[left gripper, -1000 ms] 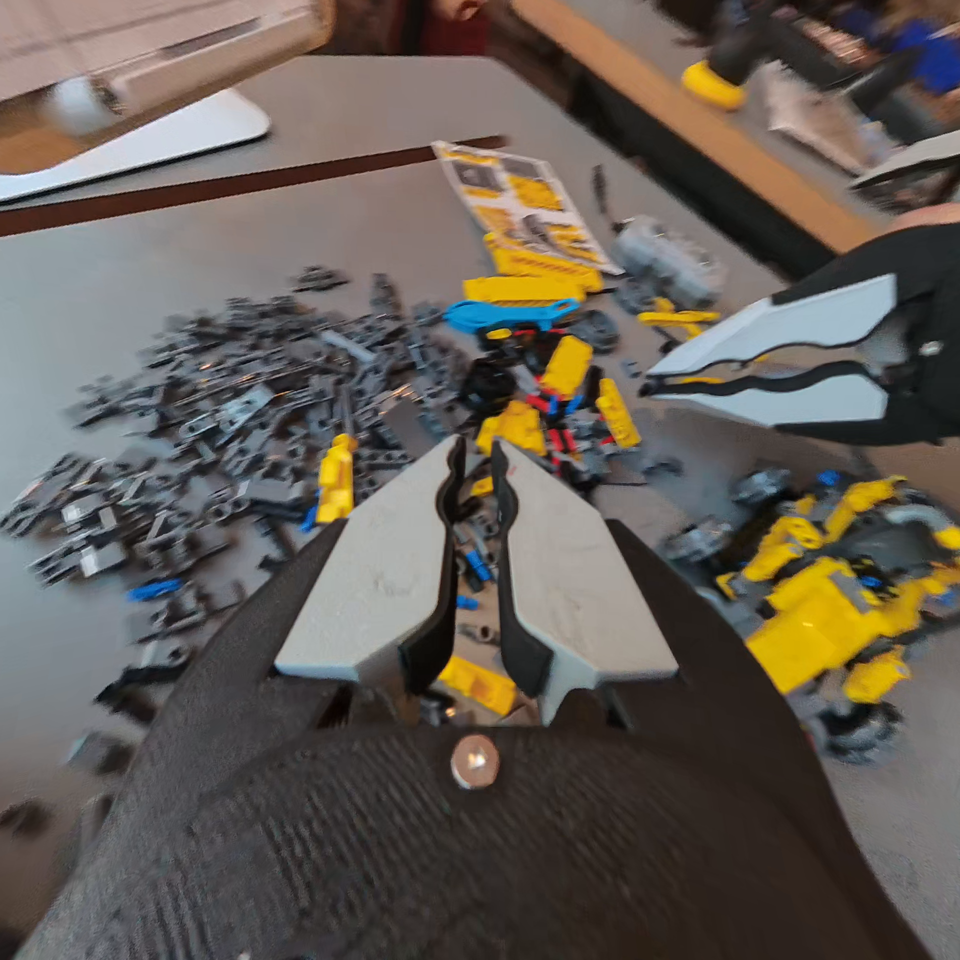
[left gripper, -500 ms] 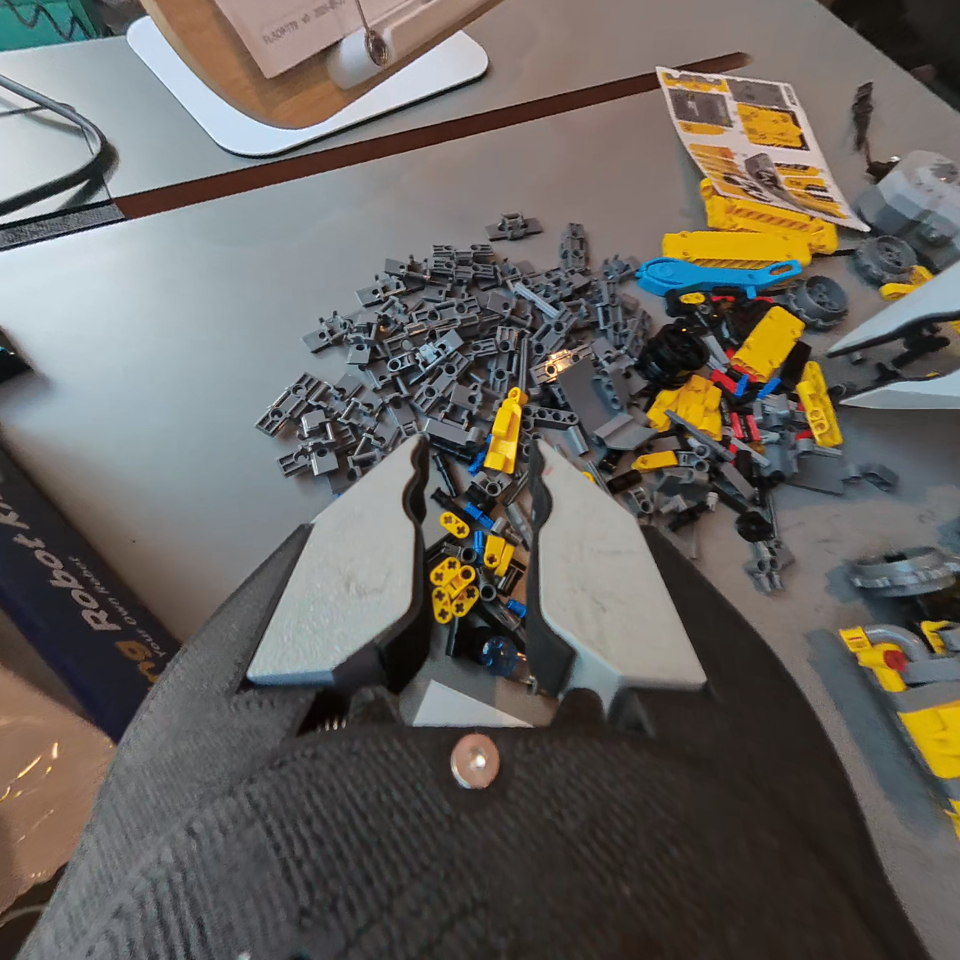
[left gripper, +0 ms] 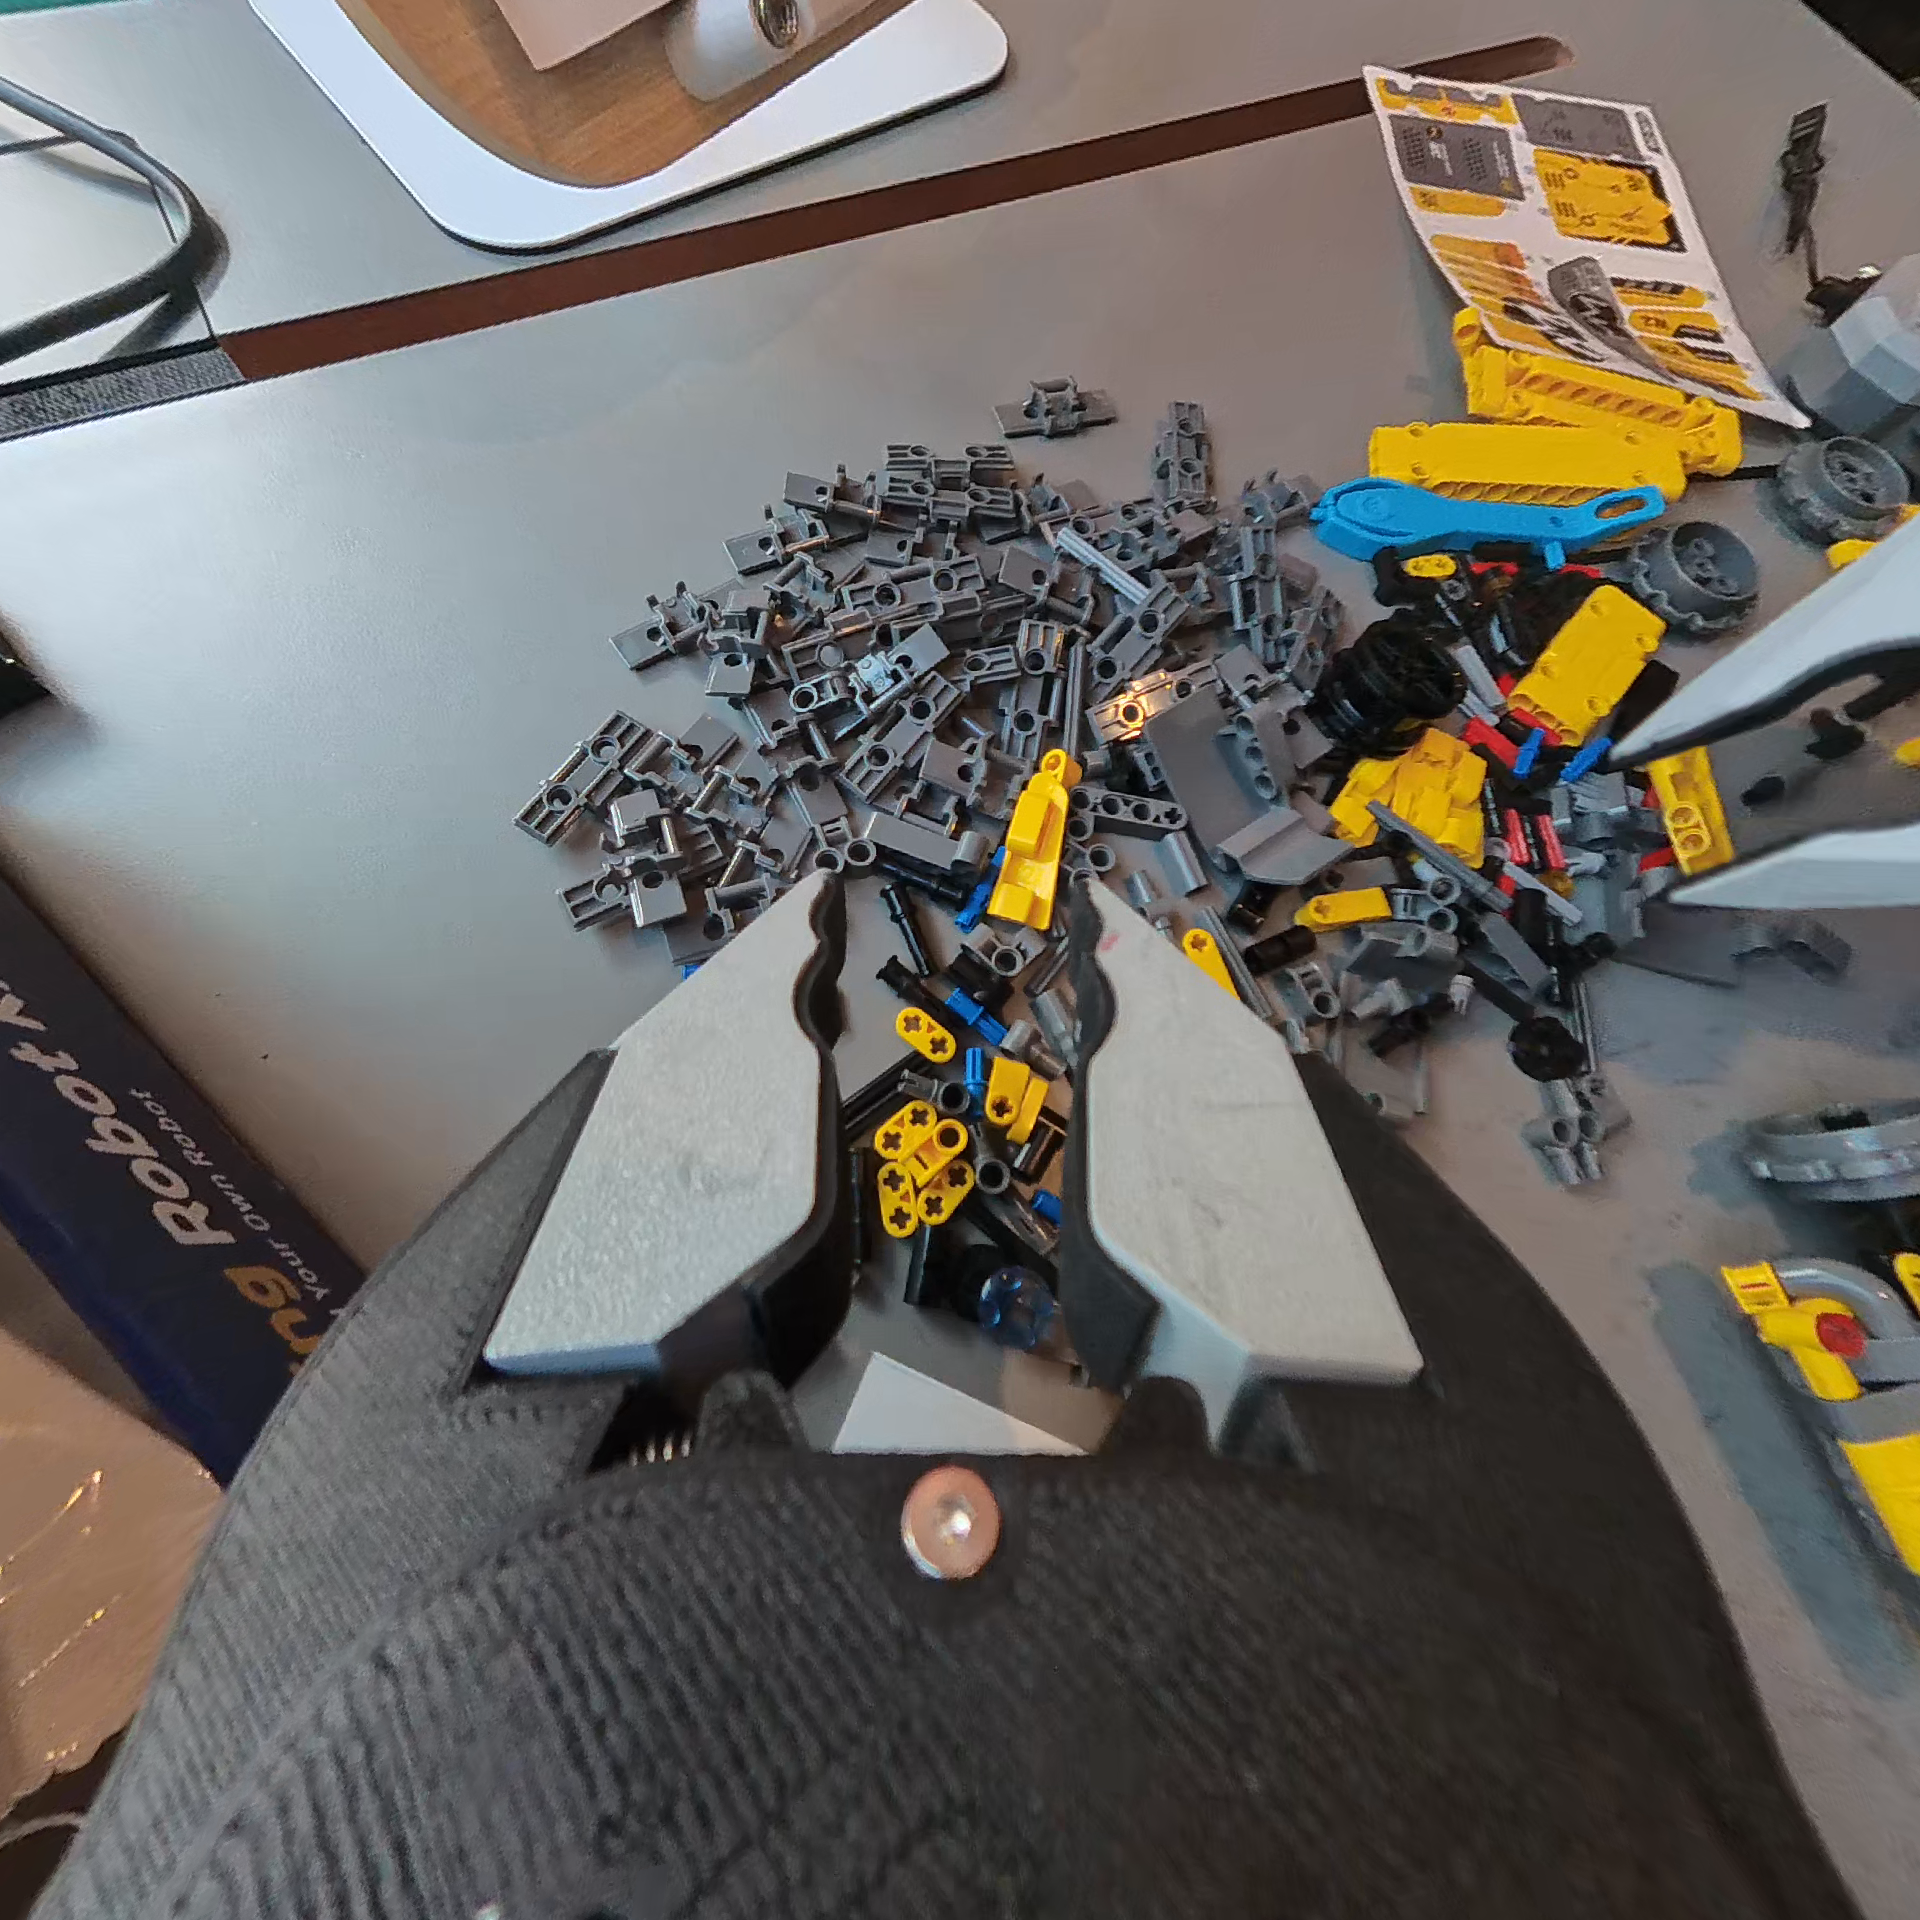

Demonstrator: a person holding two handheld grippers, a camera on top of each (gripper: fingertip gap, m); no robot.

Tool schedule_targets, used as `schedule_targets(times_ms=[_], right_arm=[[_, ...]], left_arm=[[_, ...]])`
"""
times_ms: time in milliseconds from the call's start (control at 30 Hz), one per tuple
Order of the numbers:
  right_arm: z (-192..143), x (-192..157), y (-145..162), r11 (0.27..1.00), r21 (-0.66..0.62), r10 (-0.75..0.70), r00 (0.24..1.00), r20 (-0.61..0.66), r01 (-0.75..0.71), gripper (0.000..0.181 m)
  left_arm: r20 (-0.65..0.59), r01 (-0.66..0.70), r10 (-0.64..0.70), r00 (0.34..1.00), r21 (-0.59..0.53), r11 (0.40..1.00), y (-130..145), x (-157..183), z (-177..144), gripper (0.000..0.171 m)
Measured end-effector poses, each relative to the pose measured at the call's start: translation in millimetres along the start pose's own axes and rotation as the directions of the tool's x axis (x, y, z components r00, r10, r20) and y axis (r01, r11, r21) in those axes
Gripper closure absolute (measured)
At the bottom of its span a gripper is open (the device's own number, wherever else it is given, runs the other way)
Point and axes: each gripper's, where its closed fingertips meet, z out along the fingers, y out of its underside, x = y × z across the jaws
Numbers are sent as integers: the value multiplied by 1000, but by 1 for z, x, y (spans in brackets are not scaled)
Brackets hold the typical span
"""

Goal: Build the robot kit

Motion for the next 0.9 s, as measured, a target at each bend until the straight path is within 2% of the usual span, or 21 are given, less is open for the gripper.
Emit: schedule_targets(times_ms=[133, 300, 400, 500, 600, 667, 733, 833, 900], right_arm=[[14, -4, 12, 995, -91, -28, 999, 16, 30, 157], [10, 15, 30, 988, -155, 14, 997, -74, -25, 164], [6, 21, 30, 989, -116, 81, 994, -76, -89, 163], [3, 24, 24, 985, -63, 155, 986, -62, -158, 163], [-7, 38, 23, 983, -39, 172, 973, -151, -180, 163], [-23, 48, 21, 971, 39, 238, 946, -220, -235, 163], [-46, 54, 13, 934, 192, 341, 910, -234, -301, 159], [-83, 67, 6, 837, 428, 470, 849, -243, -341, 148], [-97, 72, 5, 775, 529, 520, 825, -223, -346, 144]], left_arm=[[-7, 0, 0, 1000, 0, 1000, 0, 1, 0, 132], [-8, -1, 1, 1000, -6, 1000, 1, 2, 0, 132], [8, 12, -12, 1000, 11, 1000, -2, -2, -1, 131], [83, 19, -21, 996, 16, 1000, -3, -13, 0, 133], [114, 31, -33, 993, 18, 999, -2, -17, 2, 129], [150, 49, -54, 987, 35, 998, -5, -24, 1, 129], [177, 78, -88, 980, 59, 995, -8, -31, -2, 130], [181, 113, -129, 975, 97, 989, -13, -36, -5, 126], [168, 126, -145, 975, 118, 985, -16, -34, -5, 126]])
